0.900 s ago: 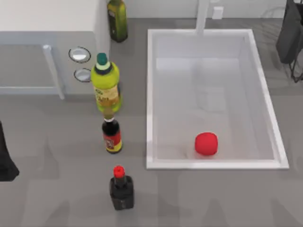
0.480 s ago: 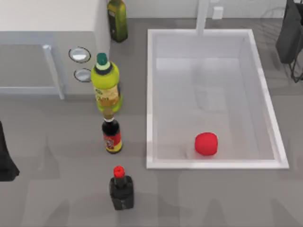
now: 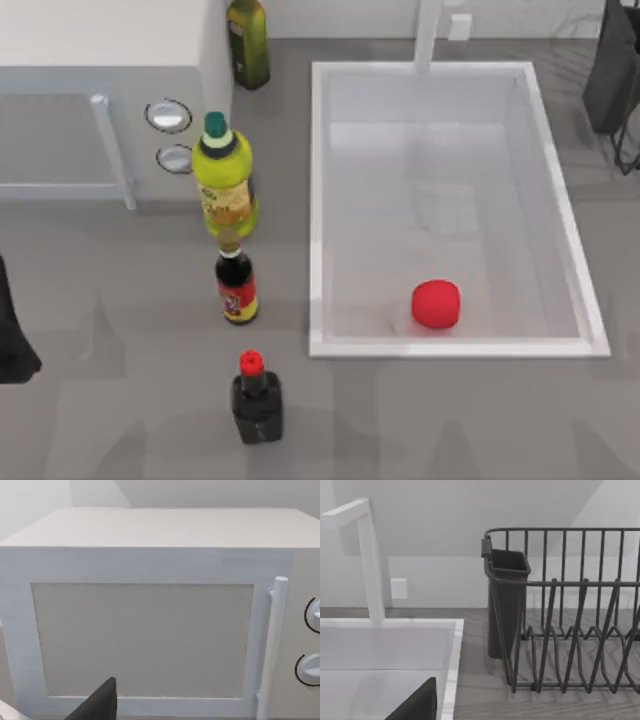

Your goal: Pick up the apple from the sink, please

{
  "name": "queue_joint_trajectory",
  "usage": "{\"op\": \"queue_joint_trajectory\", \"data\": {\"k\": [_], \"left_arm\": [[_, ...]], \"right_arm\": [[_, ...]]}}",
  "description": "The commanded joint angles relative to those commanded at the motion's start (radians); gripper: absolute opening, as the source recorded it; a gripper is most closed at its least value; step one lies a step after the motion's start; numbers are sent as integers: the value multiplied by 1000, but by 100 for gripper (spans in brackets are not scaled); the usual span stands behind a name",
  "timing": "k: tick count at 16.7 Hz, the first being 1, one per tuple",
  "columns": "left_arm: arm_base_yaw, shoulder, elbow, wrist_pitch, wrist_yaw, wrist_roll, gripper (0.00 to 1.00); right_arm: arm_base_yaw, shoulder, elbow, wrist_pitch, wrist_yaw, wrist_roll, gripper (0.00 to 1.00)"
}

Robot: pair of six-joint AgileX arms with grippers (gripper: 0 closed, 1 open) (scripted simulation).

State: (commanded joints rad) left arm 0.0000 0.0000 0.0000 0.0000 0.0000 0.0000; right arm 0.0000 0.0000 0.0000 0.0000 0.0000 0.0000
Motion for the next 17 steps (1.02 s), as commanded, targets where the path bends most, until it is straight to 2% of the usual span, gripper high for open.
{"op": "queue_joint_trajectory", "data": {"k": [10, 13, 17], "left_arm": [[0, 0, 0, 0, 0, 0, 100], [0, 0, 0, 0, 0, 0, 100], [0, 0, 0, 0, 0, 0, 100]], "right_arm": [[3, 10, 10, -6, 0, 3, 100], [30, 104, 98, -65, 0, 31, 100], [99, 373, 327, -213, 1, 103, 100]]}}
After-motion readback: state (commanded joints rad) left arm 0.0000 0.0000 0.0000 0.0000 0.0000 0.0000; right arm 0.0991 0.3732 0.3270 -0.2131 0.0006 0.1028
